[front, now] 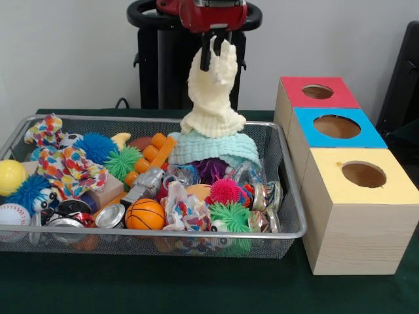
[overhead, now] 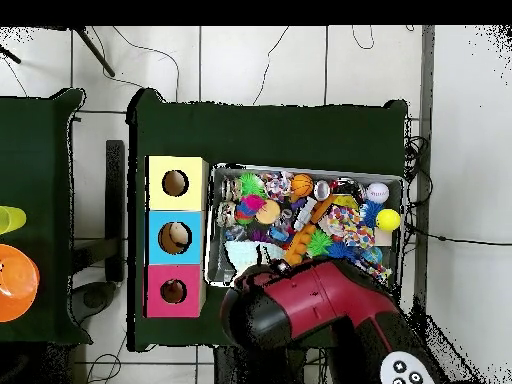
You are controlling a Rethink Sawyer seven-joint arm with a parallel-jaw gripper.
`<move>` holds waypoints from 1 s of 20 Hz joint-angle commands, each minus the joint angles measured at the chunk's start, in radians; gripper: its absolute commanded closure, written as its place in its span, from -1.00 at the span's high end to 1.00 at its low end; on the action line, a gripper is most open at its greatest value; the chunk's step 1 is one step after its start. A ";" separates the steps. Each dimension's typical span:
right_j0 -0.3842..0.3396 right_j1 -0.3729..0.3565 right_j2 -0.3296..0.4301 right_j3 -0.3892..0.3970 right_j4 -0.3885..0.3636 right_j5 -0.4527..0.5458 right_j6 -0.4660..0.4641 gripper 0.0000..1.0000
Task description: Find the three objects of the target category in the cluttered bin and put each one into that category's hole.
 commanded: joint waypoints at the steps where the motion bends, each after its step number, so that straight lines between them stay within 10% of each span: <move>1: -0.006 0.096 -0.032 -0.157 -0.102 -0.004 -0.047 -1.00; 12: -0.053 0.075 0.036 -0.211 -0.014 0.090 -0.162 -1.00; 20: 0.001 0.214 -0.063 -0.251 -0.200 -0.084 -0.025 -1.00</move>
